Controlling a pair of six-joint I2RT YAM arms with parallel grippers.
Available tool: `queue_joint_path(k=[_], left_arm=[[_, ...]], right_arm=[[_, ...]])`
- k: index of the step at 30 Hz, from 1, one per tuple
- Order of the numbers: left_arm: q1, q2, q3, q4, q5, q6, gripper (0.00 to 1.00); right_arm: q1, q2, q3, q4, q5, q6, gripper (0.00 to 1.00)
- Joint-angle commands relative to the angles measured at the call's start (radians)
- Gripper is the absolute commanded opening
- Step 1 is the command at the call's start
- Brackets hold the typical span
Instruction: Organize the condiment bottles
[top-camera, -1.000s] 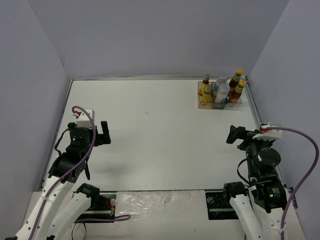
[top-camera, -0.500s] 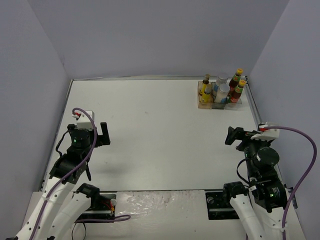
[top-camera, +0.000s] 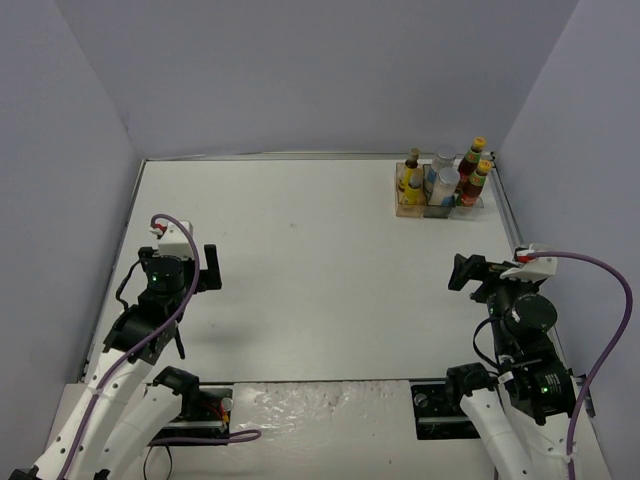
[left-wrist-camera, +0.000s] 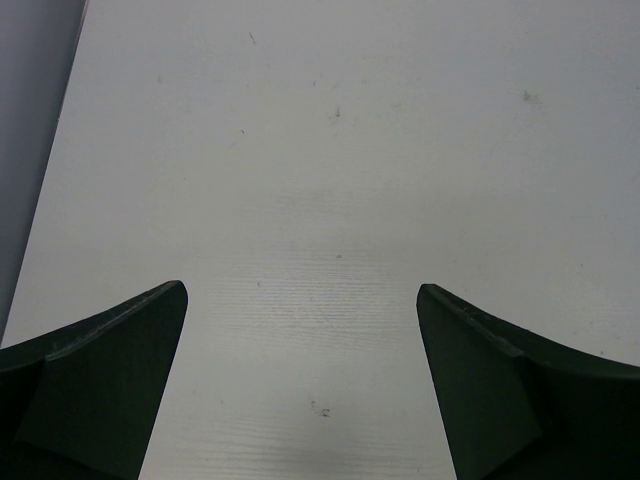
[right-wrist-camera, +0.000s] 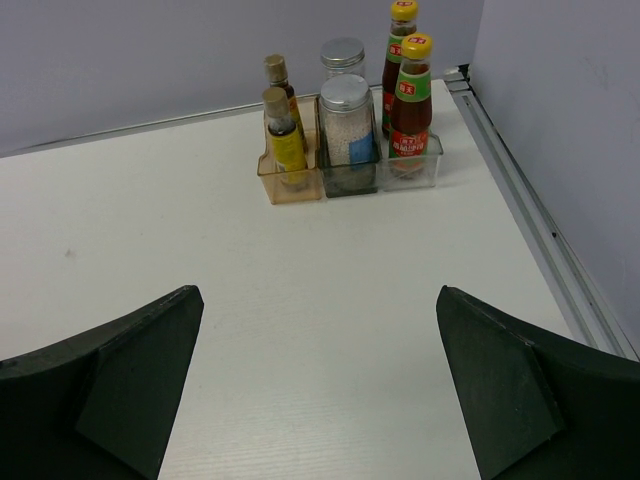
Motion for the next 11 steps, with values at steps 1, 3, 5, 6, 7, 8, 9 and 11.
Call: queue_joint_path(k=[1, 3, 5, 6, 7, 8, 9, 11], left_arm=[[-0.003, 0.01, 0.025, 0.066, -0.024, 0.015, 0.97], [-0.003, 0.01, 0.025, 0.066, -0.025, 0.017, 0.97], [-0.002, 0.008, 0.027, 0.067, -0.026, 0.021, 0.97], [-0.002, 0.008, 0.028, 0.065, -0.03, 0.021, 0.97], [-0.001, 0.005, 0.028, 0.064, -0.031, 0.021, 0.97], [0.0, 0.002, 0.028, 0.064, -0.032, 0.021, 0.97], [0.0, -0.002, 0.028, 0.065, -0.032, 0.022, 0.97], [0.0, -0.009, 0.027, 0.066, -0.03, 0.024, 0.97]], right_arm=[[0.018, 0.027, 0.004, 0.057, 0.03, 0.009, 1.0], [0.022, 0.026, 0.003, 0.056, 0.035, 0.009, 1.0], [0.029, 0.027, 0.005, 0.056, 0.038, 0.011, 1.0], [0.035, 0.026, 0.003, 0.056, 0.038, 0.012, 1.0], [0.04, 0.026, 0.004, 0.056, 0.039, 0.013, 1.0], [0.045, 0.026, 0.004, 0.057, 0.039, 0.013, 1.0], [0.049, 0.026, 0.004, 0.056, 0.041, 0.014, 1.0], [0.059, 0.026, 0.003, 0.054, 0.044, 0.015, 1.0]])
